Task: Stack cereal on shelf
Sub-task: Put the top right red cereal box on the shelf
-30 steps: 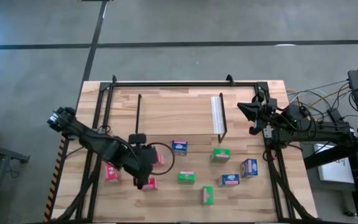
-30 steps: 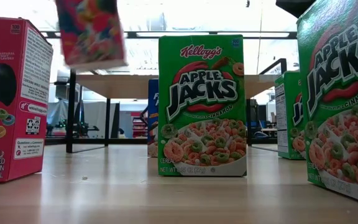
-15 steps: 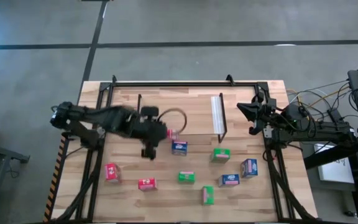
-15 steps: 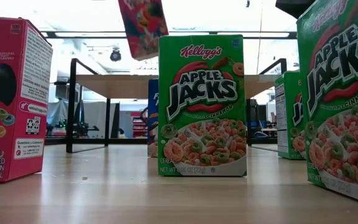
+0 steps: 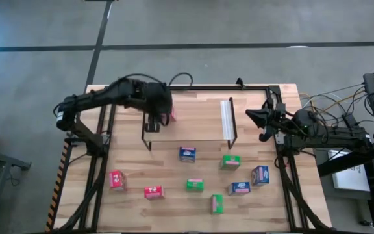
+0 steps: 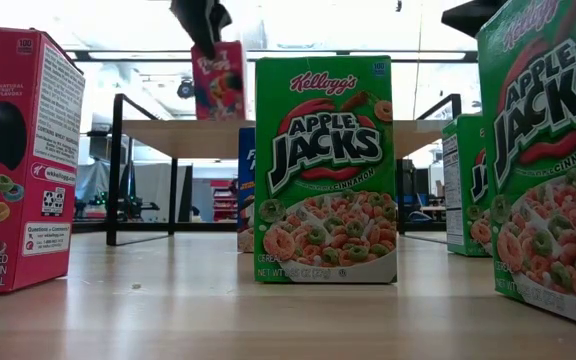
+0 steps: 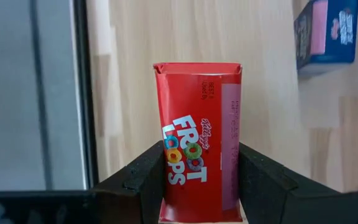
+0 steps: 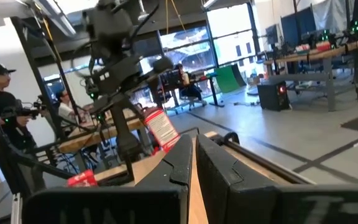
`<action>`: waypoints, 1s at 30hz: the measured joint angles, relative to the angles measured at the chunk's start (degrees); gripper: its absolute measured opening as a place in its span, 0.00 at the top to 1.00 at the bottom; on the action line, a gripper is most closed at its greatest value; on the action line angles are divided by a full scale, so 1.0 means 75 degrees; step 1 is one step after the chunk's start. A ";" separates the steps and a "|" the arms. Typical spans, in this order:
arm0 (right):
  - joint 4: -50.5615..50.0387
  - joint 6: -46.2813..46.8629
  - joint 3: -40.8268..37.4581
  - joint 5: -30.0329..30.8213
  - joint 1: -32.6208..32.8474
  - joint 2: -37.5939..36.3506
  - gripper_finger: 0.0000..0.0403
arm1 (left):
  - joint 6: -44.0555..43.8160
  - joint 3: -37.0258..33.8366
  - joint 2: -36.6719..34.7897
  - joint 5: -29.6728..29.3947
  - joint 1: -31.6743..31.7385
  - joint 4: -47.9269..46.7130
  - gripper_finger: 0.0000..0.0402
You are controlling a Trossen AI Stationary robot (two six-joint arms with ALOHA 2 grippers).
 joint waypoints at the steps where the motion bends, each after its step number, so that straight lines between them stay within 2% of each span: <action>1: -0.0068 0.0014 0.0001 0.0000 -0.0002 0.0000 0.97 | 0.0080 0.0000 0.0000 0.0122 0.0158 -0.0075 0.62; 12: -0.0573 0.0336 0.0000 0.0000 0.0000 0.0003 0.97 | 0.0700 0.0000 0.0000 0.1059 0.1361 -0.0459 0.62; 17: -0.0628 0.0349 -0.0009 0.0000 -0.0001 0.0003 0.97 | 0.0882 0.0000 0.0000 0.1069 0.1538 -0.0459 0.62; 20: -0.0628 0.0349 -0.0017 0.0000 -0.0001 0.0003 0.97 | 0.0900 0.0000 0.0000 0.0822 0.1531 -0.0437 0.61; 30: -0.0602 0.0347 -0.0017 0.0003 0.0000 0.0003 0.97 | 0.0595 0.0000 0.0000 0.0782 0.1532 -0.0421 0.61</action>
